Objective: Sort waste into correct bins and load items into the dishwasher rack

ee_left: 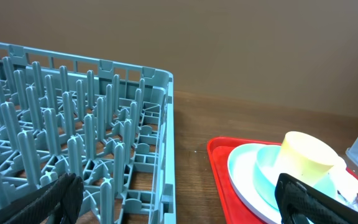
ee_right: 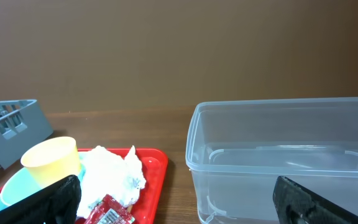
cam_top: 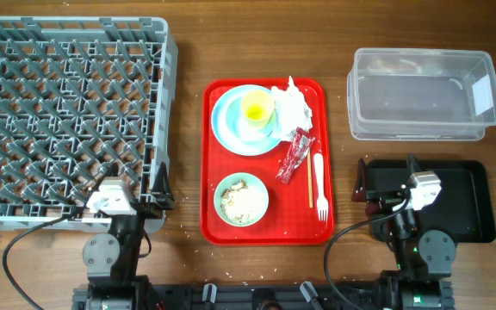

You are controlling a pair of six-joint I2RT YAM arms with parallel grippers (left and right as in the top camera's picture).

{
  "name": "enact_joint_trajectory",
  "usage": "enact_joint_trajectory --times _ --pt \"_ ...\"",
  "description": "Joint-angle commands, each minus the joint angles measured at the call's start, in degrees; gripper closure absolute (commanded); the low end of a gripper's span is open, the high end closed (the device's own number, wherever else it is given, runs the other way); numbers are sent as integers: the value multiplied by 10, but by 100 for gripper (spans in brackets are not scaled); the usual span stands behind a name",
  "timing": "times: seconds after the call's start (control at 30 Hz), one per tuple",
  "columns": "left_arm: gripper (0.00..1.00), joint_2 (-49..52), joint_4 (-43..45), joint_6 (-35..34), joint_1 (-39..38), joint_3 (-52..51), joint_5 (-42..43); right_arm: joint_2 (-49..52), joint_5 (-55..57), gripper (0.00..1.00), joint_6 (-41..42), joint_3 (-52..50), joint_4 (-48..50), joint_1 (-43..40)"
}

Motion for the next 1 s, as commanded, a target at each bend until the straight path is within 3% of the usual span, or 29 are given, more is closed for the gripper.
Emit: enact_joint_trajectory --times 0.0,0.07,0.2,0.3,0.4,0.47,0.5,0.57,0.63,0.7,0.77,0.87,0.9,0.97 --pt "0 -1 2 1 3 -4 10 -7 5 0 -6 -1 2 1" --pt "0 -1 39 -161 3 -4 180 -7 5 0 -5 -1 2 2" --pt "0 -1 59 -267 3 -4 294 -7 5 0 -6 -1 2 1" --pt "0 -1 227 -285 3 -2 382 -7 5 0 -6 -1 2 1" --pt "0 0 248 -275 3 35 370 -7 5 0 -5 -1 2 1" --pt "0 18 171 -222 3 102 353 -7 5 0 -5 -1 2 1" --pt "0 49 86 -158 3 168 338 -7 5 0 -5 -1 2 1" --pt "0 131 -61 -94 3 288 277 -7 5 1 -6 -1 2 1" --pt "0 255 -225 -51 3 430 253 -7 5 0 -6 -1 2 1" --pt "0 433 -443 -25 -8 621 255 -7 5 0 -5 -1 2 1" --pt "0 564 -586 -26 -30 766 303 -7 5 0 -6 -1 2 1" --pt "0 660 -590 -36 -63 821 412 -7 5 0 -6 -1 2 1" --pt "0 686 -583 -36 -94 821 397 -7 5 0 -5 -1 2 1" --pt "1 734 -585 -59 -180 821 275 -7 5 0 -6 -1 2 1"
